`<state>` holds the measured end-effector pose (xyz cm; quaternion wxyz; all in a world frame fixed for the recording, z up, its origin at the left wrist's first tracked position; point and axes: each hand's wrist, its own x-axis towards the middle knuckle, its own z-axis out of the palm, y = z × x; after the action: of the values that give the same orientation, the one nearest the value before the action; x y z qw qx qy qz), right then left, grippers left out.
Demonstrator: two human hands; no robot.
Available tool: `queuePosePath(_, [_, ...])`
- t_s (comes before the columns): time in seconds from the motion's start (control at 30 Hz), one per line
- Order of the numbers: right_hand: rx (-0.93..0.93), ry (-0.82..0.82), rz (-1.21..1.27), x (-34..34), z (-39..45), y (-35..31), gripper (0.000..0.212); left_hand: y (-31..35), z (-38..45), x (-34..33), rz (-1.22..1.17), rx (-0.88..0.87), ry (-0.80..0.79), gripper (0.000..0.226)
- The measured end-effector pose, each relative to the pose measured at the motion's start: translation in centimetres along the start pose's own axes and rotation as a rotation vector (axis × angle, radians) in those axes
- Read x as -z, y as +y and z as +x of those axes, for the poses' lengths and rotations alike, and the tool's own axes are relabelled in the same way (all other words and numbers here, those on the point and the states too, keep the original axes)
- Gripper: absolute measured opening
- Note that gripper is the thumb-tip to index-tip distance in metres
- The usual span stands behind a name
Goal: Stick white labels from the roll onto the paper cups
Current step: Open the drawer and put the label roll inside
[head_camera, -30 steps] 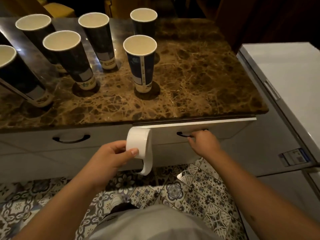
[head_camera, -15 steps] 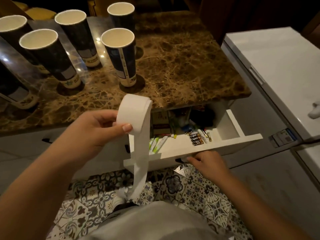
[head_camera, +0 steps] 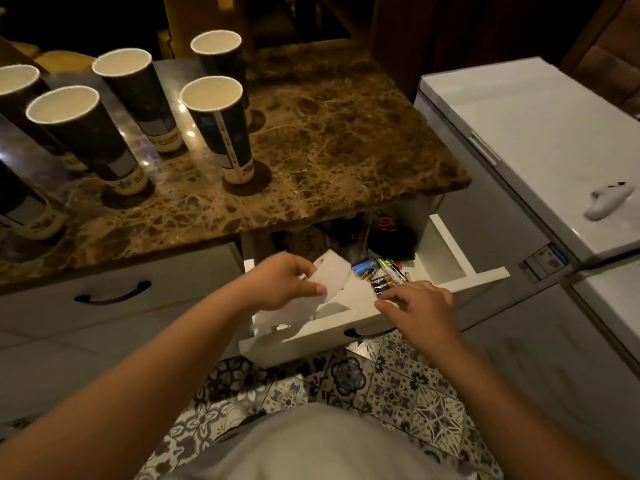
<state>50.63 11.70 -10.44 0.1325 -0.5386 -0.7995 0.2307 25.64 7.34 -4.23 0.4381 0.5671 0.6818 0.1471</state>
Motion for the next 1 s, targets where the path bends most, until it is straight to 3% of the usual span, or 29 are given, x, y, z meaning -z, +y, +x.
queuePosePath(0.13, [-0.001, 0.023, 0.031, -0.1, 0.3, 0.3, 0.011, -2.2, 2.1, -2.0, -0.007, 0.060, -0.031, 0.013])
queuePosePath(0.33, [0.061, 0.161, 0.100, -1.4, -0.6, 0.9, 0.025, -4.2, 4.9, -4.2, 0.221, 0.162, -0.070, 0.034])
queuePosePath(0.5, [0.075, 0.155, 0.082, -1.4, -0.4, 1.1, 0.025, -5.5, 6.5, -4.6, 0.130, 0.306, -0.107, 0.036])
queuePosePath(0.6, [0.076, 0.149, 0.077, -1.5, -0.4, 1.2, 0.026, -5.5, 6.5, -4.1, 0.014, 0.287, -0.018, 0.034])
queuePosePath(0.77, [0.104, 0.179, 0.097, -1.8, -0.5, 1.5, 0.040, -4.2, 1.8, -2.6, -0.037, 0.135, 0.067, 0.062])
queuePosePath(0.9, [0.107, 0.189, 0.108, -2.0, -0.2, 1.5, 0.040, -3.8, -3.6, -3.2, 0.310, -0.087, -0.002, 0.092])
queuePosePath(1.0, [0.111, 0.184, 0.100, -2.1, 0.3, 1.5, 0.035, -5.1, -4.1, -3.6, 0.635, -0.101, 0.102, 0.092])
